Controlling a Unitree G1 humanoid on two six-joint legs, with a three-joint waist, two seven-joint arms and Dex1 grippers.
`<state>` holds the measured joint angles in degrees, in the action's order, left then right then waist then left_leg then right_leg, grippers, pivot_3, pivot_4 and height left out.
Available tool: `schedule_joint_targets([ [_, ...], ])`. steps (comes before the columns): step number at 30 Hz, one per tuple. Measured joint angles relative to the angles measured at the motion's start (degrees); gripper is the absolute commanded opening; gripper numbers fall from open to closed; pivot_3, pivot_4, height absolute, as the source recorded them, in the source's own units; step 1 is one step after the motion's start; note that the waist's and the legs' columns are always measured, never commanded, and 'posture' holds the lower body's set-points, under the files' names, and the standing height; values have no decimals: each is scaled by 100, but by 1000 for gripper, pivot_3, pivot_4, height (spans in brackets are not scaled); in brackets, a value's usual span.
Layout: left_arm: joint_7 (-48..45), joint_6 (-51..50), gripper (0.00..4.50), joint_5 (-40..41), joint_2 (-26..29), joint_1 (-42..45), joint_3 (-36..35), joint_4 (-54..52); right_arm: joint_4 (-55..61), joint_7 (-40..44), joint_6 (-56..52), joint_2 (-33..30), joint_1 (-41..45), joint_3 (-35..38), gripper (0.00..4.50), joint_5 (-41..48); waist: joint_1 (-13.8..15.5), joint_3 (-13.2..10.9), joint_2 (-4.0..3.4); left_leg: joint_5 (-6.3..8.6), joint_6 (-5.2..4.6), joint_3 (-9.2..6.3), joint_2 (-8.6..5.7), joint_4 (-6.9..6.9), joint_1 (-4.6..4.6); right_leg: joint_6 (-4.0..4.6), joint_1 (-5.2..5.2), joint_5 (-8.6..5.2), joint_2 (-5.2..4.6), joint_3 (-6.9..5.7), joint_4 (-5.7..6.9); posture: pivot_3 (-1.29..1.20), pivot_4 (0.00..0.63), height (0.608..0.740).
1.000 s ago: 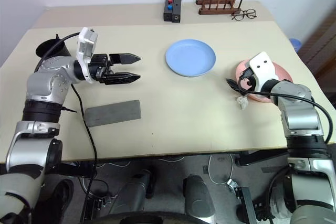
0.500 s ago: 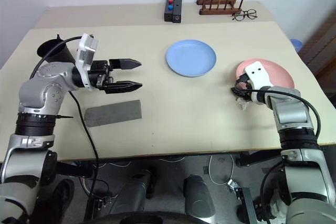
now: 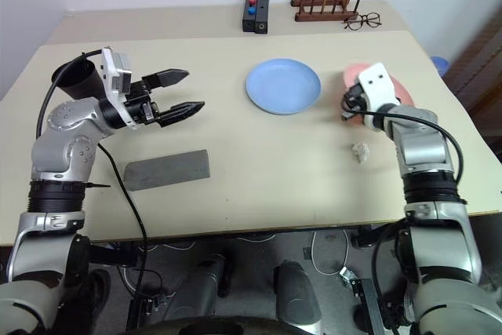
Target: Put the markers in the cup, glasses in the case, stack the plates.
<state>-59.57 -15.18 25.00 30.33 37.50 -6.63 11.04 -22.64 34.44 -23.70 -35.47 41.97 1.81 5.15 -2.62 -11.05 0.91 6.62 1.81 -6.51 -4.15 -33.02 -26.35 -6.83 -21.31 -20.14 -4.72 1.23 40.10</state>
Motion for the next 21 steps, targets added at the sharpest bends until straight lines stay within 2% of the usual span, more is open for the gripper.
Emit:
schedule_joint_targets([
  [7, 704, 72, 4500, -37, -175, -557, -133, -343, 653, 80, 356, 1067, 583, -404, 48, 187, 39, 0, 0, 0, 1, -5, -4, -2, -1, -1, 3, 0, -1, -2, 0, 0, 150, 737],
  [14, 1128, -94, 4500, 77, -284, -842, -151, -912, 147, 147, 932, 1398, 563, -891, 48, -131, 109, 0, 0, 0, 1, -7, -5, -4, -1, 0, 3, 1, -1, -3, -1, 0, 150, 737],
  [17, 1232, -247, 4500, 188, -289, -998, -156, -1199, -273, 179, 1166, 1415, 586, -879, 1042, -167, 118, 0, 0, 0, 2, -5, -4, -2, 0, 0, 2, 1, -1, -1, 0, 0, 150, 737],
  [21, 1288, -413, 4500, 224, -288, -1167, -155, -1380, -573, 248, 1247, 1443, 695, -809, 2989, -153, 116, 0, 0, -1, 3, -5, -2, 0, 1, 1, 0, 1, 2, -1, 0, 0, 150, 737],
])
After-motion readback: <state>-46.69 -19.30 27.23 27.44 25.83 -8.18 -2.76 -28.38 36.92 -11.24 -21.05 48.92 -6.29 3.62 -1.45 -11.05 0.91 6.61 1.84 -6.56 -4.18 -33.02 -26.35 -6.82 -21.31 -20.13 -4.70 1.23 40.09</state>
